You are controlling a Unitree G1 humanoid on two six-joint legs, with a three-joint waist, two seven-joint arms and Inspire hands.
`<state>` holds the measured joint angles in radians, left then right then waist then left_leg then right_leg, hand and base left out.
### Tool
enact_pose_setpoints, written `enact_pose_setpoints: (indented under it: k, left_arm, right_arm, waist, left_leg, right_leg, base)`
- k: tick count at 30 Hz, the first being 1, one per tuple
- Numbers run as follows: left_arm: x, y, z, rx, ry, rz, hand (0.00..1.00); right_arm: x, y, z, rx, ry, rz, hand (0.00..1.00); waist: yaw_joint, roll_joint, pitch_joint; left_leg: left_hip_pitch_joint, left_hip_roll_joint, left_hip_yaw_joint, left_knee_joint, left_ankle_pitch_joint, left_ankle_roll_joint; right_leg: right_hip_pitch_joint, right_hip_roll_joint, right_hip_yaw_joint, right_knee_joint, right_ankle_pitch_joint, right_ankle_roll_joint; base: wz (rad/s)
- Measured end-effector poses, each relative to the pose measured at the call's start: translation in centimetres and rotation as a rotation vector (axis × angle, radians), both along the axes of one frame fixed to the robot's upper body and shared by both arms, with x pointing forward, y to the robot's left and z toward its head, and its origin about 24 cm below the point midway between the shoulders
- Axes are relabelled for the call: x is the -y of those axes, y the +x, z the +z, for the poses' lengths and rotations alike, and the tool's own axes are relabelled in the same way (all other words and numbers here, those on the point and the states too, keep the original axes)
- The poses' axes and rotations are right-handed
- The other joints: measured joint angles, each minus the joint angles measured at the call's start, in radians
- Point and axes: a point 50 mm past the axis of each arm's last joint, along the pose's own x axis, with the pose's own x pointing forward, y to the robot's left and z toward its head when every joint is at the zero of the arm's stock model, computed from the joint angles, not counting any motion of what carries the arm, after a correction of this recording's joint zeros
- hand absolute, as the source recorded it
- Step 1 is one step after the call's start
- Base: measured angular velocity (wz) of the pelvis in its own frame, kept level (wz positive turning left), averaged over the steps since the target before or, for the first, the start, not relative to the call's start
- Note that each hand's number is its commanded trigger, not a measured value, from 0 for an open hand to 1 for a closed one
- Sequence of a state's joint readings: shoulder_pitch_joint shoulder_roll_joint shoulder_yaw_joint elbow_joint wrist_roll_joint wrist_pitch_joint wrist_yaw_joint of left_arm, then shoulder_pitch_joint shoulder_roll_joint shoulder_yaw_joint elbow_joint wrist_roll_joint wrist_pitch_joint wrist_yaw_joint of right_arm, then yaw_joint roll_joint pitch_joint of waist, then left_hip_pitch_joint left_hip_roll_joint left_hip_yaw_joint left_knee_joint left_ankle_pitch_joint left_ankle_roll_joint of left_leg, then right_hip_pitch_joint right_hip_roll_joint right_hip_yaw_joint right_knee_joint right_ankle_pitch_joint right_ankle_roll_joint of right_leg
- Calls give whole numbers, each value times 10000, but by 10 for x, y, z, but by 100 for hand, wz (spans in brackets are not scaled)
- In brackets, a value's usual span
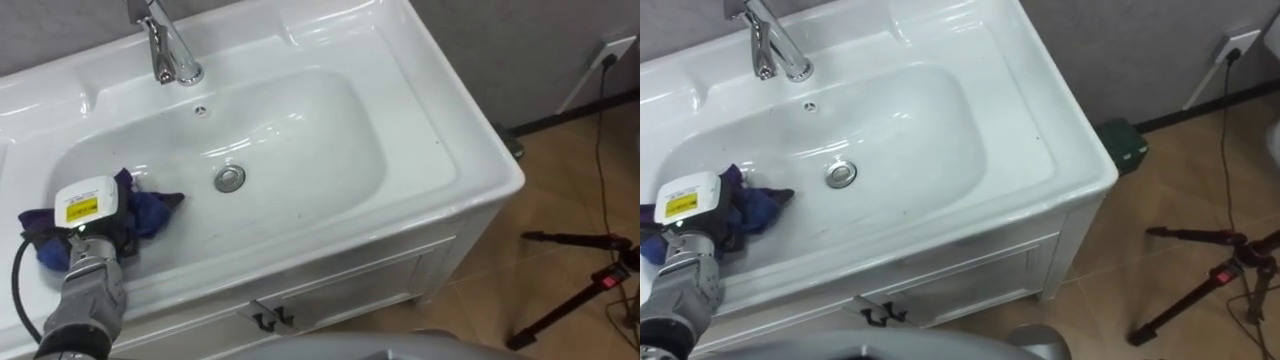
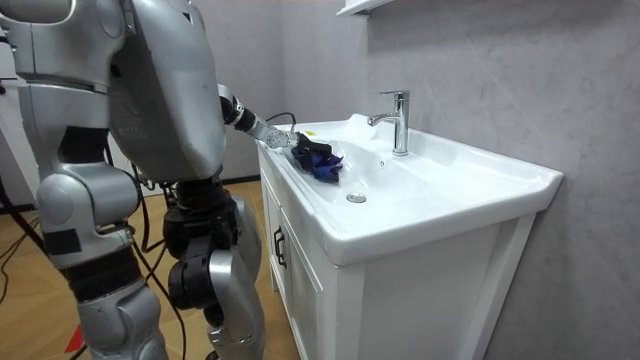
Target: Wipe basin
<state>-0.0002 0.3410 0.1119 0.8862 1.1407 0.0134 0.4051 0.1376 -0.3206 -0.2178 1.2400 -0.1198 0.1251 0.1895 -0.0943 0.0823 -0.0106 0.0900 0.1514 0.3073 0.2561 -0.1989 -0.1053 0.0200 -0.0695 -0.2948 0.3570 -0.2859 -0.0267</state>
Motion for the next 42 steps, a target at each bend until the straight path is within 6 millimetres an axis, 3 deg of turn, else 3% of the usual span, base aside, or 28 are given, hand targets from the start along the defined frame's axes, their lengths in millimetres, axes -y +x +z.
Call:
enact_pose_setpoints:
  k: [3,14,15,18,22,29,39,42]
  left_arm:
    - [1,4,2,229,20,-23,100]
    - [1,15,14,876,131,-234,100]
    - [0,17,16,956,190,-271,100]
    - [-10,29,38,1662,718,-581,100]
    - [-20,35,54,2054,1275,-773,100]
    - [-18,55,96,4046,1841,-1010,100]
    - [-9,66,122,5160,2085,-1354,100]
    - [-6,68,129,5454,2141,-1476,100]
  right_arm:
    - [0,1,0,27,-69,44,0]
    - [-1,9,0,718,37,-173,0]
    - [-1,9,0,739,43,-191,0]
    - [-1,7,0,880,73,-451,0]
    - [-2,6,0,927,71,-473,0]
    - [-5,-2,-2,601,154,-378,0]
    - [-10,-2,-4,327,368,116,0]
    - [-10,-1,-4,360,376,81,0]
  waist:
    - [-120,86,45]
    - [4,213,22]
    - [4,149,67]
    - [175,101,127]
    - [198,128,125]
    - [230,155,136]
    - [406,191,147]
    - [473,235,182]
  left_leg:
    - [-105,-6,-143,0,14,-17]
    - [-290,-44,-528,-3,18,-11]
    - [-299,-53,-599,-6,18,-11]
    - [-326,-76,-671,-12,17,-11]
    - [-427,-133,-680,-11,17,-10]
    - [-456,-312,-819,-3,49,46]
    - [-461,-367,-948,13,73,83]
    - [-463,-365,-1042,38,73,83]
  right_leg:
    - [-30,1,-102,-18,0,0]
    - [13,-27,-407,-130,6,13]
    - [26,-32,-440,-120,6,13]
    - [15,-60,-486,-133,6,14]
    - [-14,-118,-459,-144,27,74]
    - [-10,-312,-646,-82,17,194]
    - [50,-378,-722,22,1,221]
    - [70,-380,-812,4,-1,220]
  base:
    - [12]
    - [9]
    - [12]
    - [6]
    - [4]
    - [7]
    - [3]
    - [9]
